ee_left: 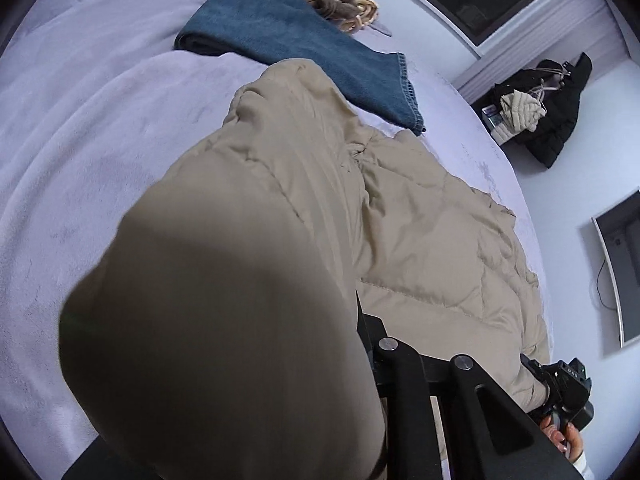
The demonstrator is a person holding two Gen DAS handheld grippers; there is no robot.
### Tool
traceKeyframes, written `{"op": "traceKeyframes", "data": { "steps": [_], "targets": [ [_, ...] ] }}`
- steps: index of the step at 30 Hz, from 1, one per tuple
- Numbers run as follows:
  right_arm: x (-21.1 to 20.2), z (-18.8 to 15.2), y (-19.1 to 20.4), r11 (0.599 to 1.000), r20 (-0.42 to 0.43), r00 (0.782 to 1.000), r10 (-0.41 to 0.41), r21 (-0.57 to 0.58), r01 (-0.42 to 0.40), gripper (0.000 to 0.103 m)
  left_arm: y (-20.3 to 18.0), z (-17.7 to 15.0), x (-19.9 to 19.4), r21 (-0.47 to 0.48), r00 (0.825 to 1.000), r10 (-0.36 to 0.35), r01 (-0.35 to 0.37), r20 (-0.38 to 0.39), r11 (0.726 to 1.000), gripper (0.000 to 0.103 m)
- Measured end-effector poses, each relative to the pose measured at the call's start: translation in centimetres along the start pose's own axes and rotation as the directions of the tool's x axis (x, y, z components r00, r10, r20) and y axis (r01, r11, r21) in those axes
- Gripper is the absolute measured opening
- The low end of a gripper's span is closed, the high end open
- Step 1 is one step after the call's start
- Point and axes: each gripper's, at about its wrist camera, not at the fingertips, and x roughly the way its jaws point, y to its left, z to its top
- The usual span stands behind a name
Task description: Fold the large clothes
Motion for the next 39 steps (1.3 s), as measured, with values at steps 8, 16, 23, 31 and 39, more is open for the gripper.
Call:
{"op": "traceKeyframes", "data": {
  "steps": [8,16,23,31,39],
  "targets": [
    [-2.7,-2.5,1.8,0.996,0.037,0.999,-0.022,-0.090,0.025,0.026,-1.4,-1.3,-5.1,0.143,0.999,-0.034,0.031,0.019,0.989,0.021],
    [-7.0,-6.7,0.7,0.988,-0.023,0.998,-0.065,-0.144,0.061,0.026,-0.1,-7.4,-10.5,0.152,1.000,-0.024,0.022,0.009,0.988,0.021],
    [-12.1,-12.3,-3.7,0.991,-0.104,0.992,-0.072,-0.116,0.060,0.025,2.7,-16.2,-15.1,0.078,0.996,0.025,-0.019,-0.080,0.997,0.021],
    [-14.5,-17.5,-9.2,0.996,-0.149,0.985,-0.084,-0.013,0.083,0.031,6.2,-23.2,-16.3,-0.011,0.980,0.102,-0.105,-0.169,0.994,0.027],
    [-15.9,-16.6,-8.5,0.975,-0.090,0.971,-0.222,-0.054,0.218,0.050,8.8,-23.8,-19.9,-0.076,0.970,0.192,-0.205,-0.151,0.976,0.048]
  ]
}}
